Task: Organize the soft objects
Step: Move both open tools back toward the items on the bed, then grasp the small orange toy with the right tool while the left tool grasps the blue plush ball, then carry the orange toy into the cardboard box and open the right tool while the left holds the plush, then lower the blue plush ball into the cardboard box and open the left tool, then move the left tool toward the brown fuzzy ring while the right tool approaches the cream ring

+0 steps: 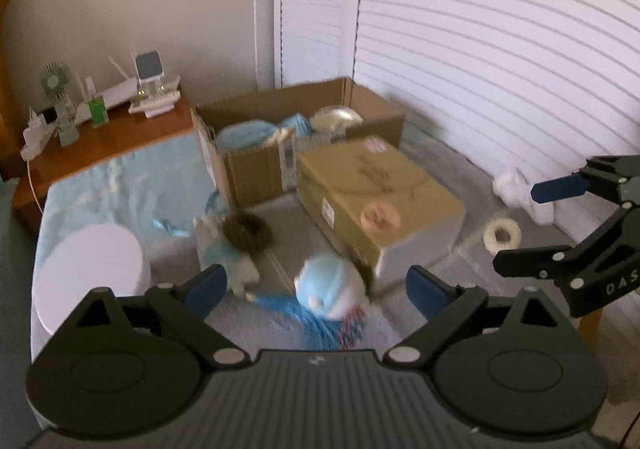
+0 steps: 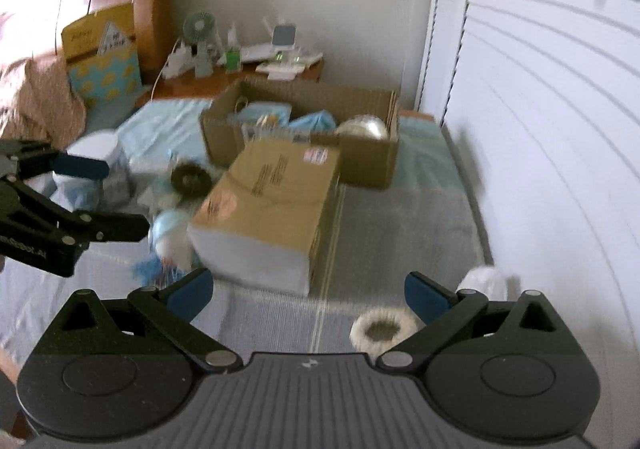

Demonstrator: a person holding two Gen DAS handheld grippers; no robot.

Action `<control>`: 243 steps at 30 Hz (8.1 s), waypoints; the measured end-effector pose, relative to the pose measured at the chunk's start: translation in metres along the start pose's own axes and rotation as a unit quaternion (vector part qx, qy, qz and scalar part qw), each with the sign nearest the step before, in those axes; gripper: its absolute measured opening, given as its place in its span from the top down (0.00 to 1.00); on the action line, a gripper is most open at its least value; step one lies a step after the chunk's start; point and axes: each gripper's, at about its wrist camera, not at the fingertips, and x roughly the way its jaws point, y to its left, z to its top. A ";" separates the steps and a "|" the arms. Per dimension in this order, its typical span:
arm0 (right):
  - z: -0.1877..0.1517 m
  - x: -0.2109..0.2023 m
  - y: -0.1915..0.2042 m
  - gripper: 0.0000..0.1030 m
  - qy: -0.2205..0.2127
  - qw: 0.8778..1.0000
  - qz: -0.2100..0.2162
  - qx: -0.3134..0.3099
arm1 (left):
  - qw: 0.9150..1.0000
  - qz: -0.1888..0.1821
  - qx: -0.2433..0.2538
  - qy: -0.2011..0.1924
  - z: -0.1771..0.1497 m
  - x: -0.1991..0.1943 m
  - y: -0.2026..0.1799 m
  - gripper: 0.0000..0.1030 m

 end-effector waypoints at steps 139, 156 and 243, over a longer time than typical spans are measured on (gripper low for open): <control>0.105 0.040 -0.022 0.00 -0.068 0.998 0.000 0.005 | 1.000 0.021 -0.020 0.008 0.028 -0.002 0.022 0.51; 0.017 -0.011 -0.017 0.00 -0.066 0.997 0.008 0.036 | 0.999 -0.021 0.026 0.012 0.143 0.052 -0.012 0.51; -0.041 0.046 -0.030 0.00 0.025 0.999 -0.022 0.020 | 0.989 0.072 0.124 0.036 0.038 0.045 0.000 0.14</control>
